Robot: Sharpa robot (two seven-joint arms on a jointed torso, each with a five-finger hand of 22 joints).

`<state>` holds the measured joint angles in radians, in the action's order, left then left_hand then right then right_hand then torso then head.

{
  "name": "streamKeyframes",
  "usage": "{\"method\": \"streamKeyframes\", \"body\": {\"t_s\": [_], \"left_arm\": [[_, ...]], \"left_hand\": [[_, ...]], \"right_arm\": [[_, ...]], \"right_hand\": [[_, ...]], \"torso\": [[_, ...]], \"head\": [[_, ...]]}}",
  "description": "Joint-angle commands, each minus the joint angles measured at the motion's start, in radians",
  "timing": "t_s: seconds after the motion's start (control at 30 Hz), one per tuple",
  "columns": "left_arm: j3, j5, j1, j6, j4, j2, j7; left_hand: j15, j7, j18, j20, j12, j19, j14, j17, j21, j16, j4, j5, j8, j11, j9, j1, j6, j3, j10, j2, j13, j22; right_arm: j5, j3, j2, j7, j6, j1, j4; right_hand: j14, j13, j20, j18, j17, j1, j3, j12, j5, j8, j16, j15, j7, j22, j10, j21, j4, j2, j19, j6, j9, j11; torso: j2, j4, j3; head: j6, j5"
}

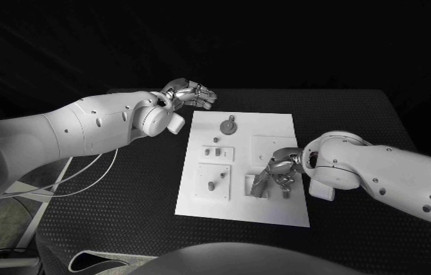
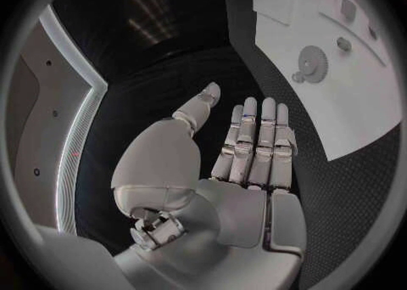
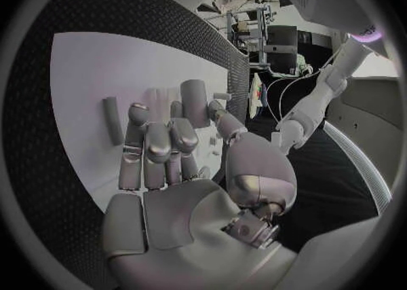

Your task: Assemble the parts on the task board

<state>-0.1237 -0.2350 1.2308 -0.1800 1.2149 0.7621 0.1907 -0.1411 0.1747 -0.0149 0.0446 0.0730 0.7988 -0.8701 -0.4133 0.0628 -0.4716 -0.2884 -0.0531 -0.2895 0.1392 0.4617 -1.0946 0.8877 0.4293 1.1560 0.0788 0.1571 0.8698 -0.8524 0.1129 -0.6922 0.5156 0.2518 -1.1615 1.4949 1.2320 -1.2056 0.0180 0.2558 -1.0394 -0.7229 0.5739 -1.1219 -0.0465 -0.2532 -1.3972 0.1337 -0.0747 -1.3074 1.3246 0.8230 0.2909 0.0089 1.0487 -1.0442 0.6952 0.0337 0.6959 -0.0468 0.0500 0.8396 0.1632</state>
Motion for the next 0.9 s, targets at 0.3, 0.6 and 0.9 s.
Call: {"method": "streamKeyframes", "body": {"t_s": [0.3, 0.6, 0.9], "left_arm": [[0.001, 0.000, 0.001, 0.014, 0.003, -0.001, 0.004], [0.001, 0.000, 0.001, 0.014, 0.004, -0.002, 0.004], [0.001, 0.000, 0.001, 0.015, 0.004, -0.001, 0.003]], "left_hand": [[-0.004, 0.000, 0.007, 0.001, -0.004, -0.007, 0.005, -0.002, 0.005, 0.006, 0.000, 0.001, -0.006, -0.001, -0.001, 0.008, -0.009, -0.004, -0.008, 0.000, -0.001, -0.002], [-0.005, 0.000, 0.007, 0.001, -0.004, -0.008, 0.004, -0.003, 0.005, 0.007, 0.000, 0.001, -0.006, -0.001, -0.001, 0.008, -0.009, -0.004, -0.008, 0.000, -0.002, -0.002], [-0.005, 0.000, 0.007, 0.001, -0.004, -0.008, 0.004, -0.003, 0.006, 0.007, 0.000, 0.001, -0.006, -0.001, -0.001, 0.008, -0.009, -0.004, -0.009, 0.000, -0.002, -0.002]], "right_arm": [[0.000, 0.009, 0.028, 0.008, 0.034, -0.001, -0.035], [-0.003, 0.017, 0.044, 0.014, 0.070, -0.001, -0.054], [-0.009, 0.026, 0.061, 0.013, 0.057, -0.001, -0.070]], "right_hand": [[0.000, -0.002, 0.002, 0.006, 0.000, 0.002, -0.002, -0.007, -0.002, 0.000, -0.007, 0.005, 0.000, -0.018, 0.002, 0.003, -0.002, -0.003, -0.006, -0.007, -0.002, 0.003], [-0.002, -0.001, 0.003, 0.006, 0.003, 0.004, -0.003, -0.005, -0.002, 0.001, -0.007, 0.004, 0.000, -0.018, 0.000, 0.002, -0.003, -0.003, -0.007, -0.007, -0.002, 0.003], [-0.004, -0.002, 0.003, 0.006, 0.004, 0.006, -0.003, -0.004, -0.002, 0.002, -0.008, 0.004, -0.001, -0.018, -0.001, 0.002, -0.003, -0.004, -0.008, -0.006, -0.002, 0.002]], "torso": [[0.001, 0.0012, -0.0004], [0.000, 0.0006, -0.0011], [0.000, 0.0011, 0.0007]], "head": [[0.003, 0.000], [0.007, 0.002], [0.010, 0.005]]}}
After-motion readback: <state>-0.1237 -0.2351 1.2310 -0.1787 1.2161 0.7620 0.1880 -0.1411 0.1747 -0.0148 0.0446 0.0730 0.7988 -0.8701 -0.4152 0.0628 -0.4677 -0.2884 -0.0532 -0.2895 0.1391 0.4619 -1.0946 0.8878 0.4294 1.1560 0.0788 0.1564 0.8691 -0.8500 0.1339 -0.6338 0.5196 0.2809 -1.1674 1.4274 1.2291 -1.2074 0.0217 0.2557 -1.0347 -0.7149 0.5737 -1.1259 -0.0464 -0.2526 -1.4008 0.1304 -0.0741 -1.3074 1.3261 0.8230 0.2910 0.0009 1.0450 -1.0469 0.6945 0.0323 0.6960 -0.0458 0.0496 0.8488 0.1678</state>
